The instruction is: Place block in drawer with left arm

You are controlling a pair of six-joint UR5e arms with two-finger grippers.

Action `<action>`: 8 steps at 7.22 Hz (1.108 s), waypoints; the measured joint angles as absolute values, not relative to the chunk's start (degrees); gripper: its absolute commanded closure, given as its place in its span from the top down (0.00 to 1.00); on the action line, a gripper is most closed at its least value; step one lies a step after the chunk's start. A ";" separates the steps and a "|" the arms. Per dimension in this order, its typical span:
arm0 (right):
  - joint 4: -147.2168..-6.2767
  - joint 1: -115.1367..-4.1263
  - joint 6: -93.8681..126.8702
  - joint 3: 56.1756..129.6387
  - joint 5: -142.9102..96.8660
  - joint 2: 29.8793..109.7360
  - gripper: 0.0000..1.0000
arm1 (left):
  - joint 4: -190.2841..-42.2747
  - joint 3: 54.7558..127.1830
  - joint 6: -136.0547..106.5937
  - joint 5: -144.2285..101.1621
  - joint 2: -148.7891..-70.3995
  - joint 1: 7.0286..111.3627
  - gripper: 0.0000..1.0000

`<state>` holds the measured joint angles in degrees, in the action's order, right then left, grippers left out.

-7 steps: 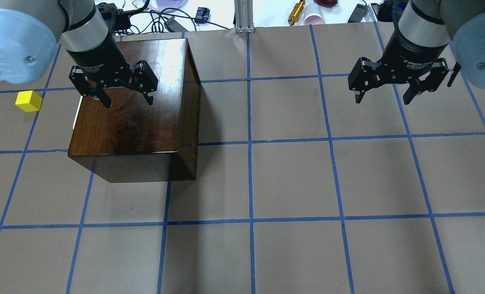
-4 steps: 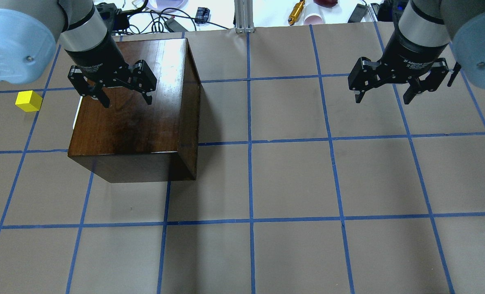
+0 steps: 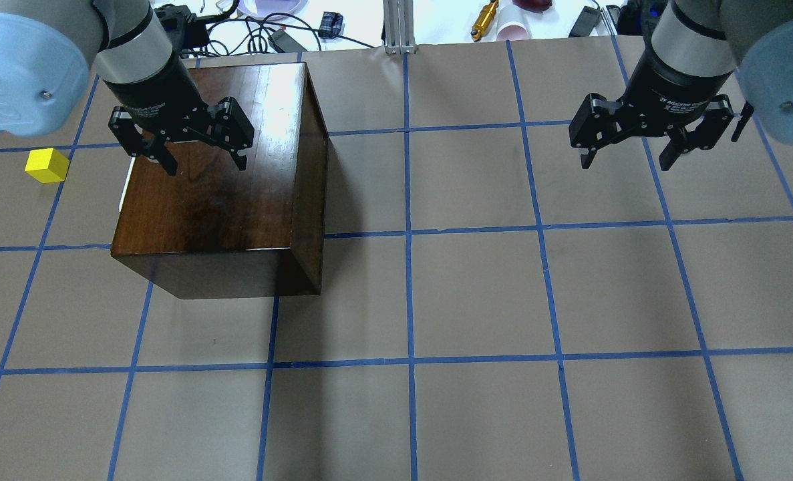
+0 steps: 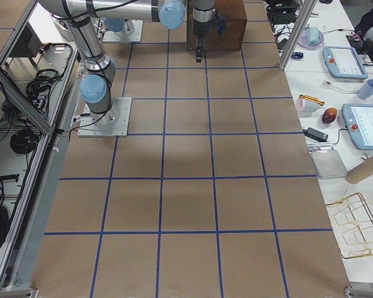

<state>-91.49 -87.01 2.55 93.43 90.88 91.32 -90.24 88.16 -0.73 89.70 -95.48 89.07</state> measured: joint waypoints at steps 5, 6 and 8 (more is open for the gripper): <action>-91.49 -87.01 2.55 93.47 90.88 91.32 1.00 | -89.90 87.97 -0.82 89.75 -95.49 89.10 1.00; -91.49 -87.00 2.55 93.46 90.88 91.32 1.00 | -89.42 88.02 -1.08 89.98 -95.56 89.04 1.00; -91.49 -86.99 2.55 93.43 90.88 91.32 1.00 | -88.91 87.79 -1.34 90.05 -95.79 88.53 1.00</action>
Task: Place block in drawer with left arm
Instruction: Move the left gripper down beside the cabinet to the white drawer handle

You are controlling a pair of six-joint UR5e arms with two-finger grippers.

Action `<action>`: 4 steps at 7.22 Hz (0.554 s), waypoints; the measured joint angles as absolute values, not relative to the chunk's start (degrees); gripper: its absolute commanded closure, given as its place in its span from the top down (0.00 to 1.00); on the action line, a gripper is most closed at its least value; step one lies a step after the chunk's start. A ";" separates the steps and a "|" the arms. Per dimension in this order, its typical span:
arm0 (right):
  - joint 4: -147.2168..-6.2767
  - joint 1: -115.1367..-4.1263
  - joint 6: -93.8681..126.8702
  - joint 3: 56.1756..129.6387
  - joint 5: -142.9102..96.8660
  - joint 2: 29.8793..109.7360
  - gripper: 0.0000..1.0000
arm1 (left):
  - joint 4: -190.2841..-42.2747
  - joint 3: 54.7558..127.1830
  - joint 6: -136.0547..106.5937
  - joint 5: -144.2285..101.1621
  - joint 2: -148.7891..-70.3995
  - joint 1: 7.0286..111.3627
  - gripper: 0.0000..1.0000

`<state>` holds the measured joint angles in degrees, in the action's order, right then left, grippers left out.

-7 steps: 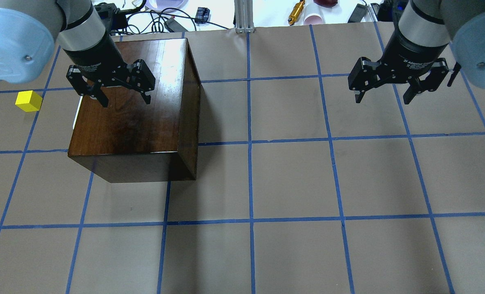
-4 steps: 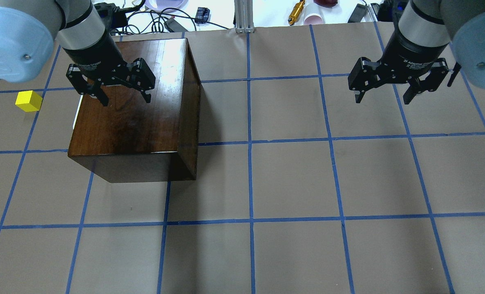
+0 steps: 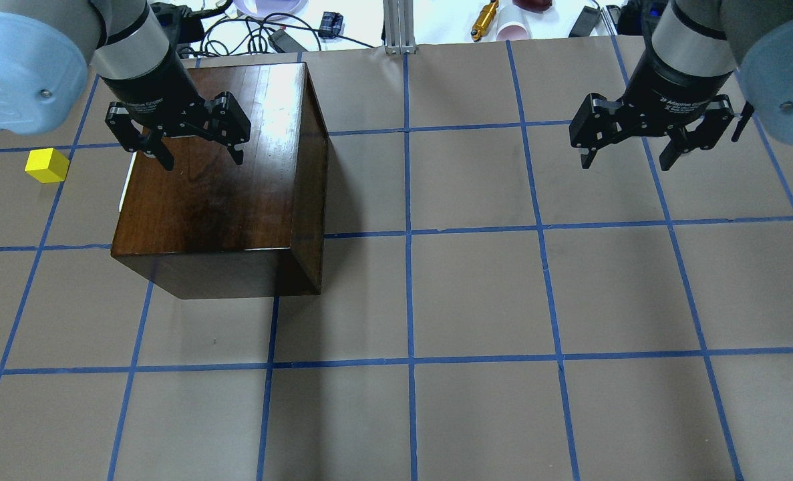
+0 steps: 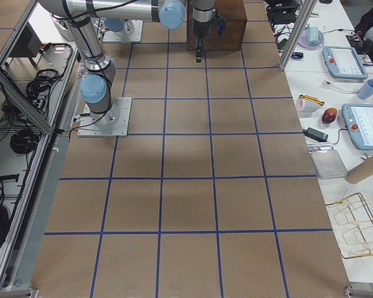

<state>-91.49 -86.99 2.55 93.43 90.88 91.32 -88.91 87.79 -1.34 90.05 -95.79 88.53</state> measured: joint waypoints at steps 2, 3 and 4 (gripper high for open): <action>-91.49 -86.97 2.55 93.46 90.88 91.32 1.00 | -87.96 87.38 -0.90 89.62 -96.08 87.33 1.00; -91.49 -86.98 2.55 93.45 90.88 91.32 1.00 | -87.64 87.29 -0.75 89.14 -96.30 85.59 1.00; -91.50 -87.00 2.55 93.44 90.88 91.32 1.00 | -87.50 87.26 -0.05 88.23 -96.42 83.11 1.00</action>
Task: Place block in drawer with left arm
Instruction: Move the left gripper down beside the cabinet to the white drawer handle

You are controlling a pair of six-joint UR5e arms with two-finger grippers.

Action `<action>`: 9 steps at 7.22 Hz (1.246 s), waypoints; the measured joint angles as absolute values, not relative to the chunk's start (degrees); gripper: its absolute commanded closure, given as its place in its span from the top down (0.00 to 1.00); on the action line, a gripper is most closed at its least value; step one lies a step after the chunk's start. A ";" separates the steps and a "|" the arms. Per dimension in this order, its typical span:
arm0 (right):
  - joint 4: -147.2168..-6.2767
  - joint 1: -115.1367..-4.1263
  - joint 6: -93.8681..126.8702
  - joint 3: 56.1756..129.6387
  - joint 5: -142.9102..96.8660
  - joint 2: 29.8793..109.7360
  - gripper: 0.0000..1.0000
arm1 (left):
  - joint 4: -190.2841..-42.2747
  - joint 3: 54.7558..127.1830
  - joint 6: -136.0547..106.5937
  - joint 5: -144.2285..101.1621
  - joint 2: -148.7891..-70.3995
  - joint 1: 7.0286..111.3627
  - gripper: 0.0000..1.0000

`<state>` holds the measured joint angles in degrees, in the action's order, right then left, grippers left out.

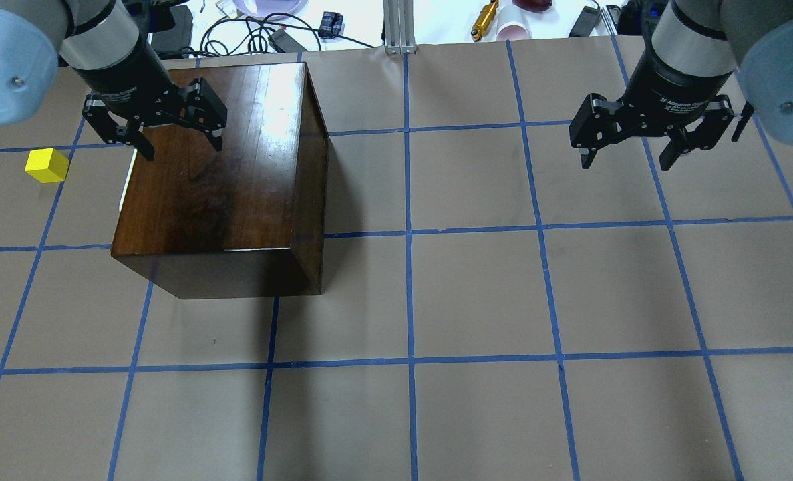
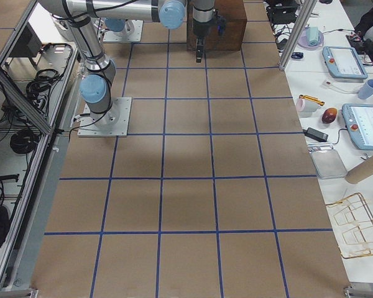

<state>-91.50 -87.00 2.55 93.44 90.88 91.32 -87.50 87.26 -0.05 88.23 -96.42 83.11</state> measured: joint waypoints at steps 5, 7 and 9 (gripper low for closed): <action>-91.49 -87.01 2.55 93.43 90.88 91.32 1.00 | -86.17 83.73 13.79 85.28 -99.00 69.82 1.00; -91.49 -87.01 2.55 93.43 90.88 91.32 1.00 | -86.04 82.71 23.01 83.95 -101.25 63.65 1.00; -91.49 -87.01 2.55 93.43 90.88 91.32 1.00 | -85.48 82.65 30.21 81.68 -104.26 59.25 1.00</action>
<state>-91.49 -87.01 2.55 93.43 90.88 91.32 -85.48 82.65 30.21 81.68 -104.26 59.25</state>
